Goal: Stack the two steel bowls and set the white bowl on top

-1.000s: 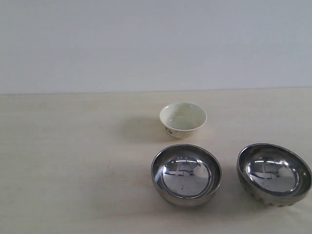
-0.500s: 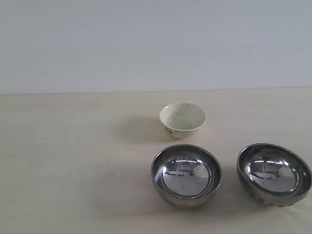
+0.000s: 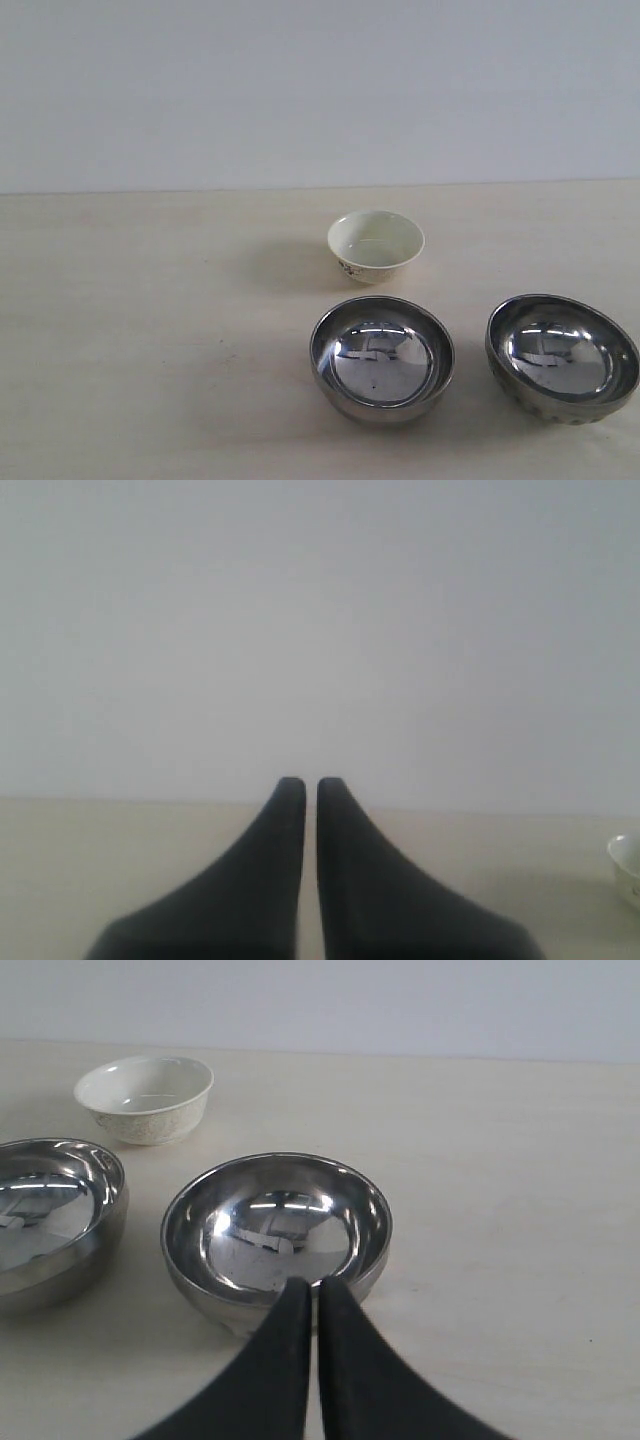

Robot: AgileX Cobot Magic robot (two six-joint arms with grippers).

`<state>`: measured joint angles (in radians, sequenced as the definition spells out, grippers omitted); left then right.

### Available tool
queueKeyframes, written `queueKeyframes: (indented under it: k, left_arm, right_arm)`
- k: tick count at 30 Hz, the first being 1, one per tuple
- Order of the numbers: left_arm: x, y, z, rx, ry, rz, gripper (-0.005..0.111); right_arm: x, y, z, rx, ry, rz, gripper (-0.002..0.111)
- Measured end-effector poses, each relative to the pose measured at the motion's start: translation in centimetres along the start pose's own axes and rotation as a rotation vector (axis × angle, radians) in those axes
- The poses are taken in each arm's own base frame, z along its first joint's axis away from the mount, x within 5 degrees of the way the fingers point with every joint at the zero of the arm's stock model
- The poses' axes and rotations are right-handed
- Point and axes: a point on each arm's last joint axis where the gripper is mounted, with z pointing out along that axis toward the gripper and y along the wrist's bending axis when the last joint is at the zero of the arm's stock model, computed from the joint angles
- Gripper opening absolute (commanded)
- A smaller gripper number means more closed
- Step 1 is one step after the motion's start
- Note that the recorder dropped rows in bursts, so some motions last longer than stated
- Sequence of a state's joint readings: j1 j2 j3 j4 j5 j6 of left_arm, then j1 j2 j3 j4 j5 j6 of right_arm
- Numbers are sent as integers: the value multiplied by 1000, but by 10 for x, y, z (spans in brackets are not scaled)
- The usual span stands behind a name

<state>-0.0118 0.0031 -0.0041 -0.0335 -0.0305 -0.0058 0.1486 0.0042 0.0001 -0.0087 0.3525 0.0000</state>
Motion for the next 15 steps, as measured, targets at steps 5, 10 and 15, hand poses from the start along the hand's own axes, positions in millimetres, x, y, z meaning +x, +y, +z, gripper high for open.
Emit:
queueKeyframes:
  k: [5, 10, 15]
  left_arm:
    - [13, 0, -1, 5, 139, 80, 4]
    - [26, 0, -4, 12, 294, 96, 4]
    - [28, 0, -5, 13, 318, 96, 4]
  right_arm:
    - [0, 0, 0, 0, 0, 0, 0]
    - [0, 0, 0, 0, 0, 0, 0]
    - [0, 0, 0, 0, 0, 0, 0]
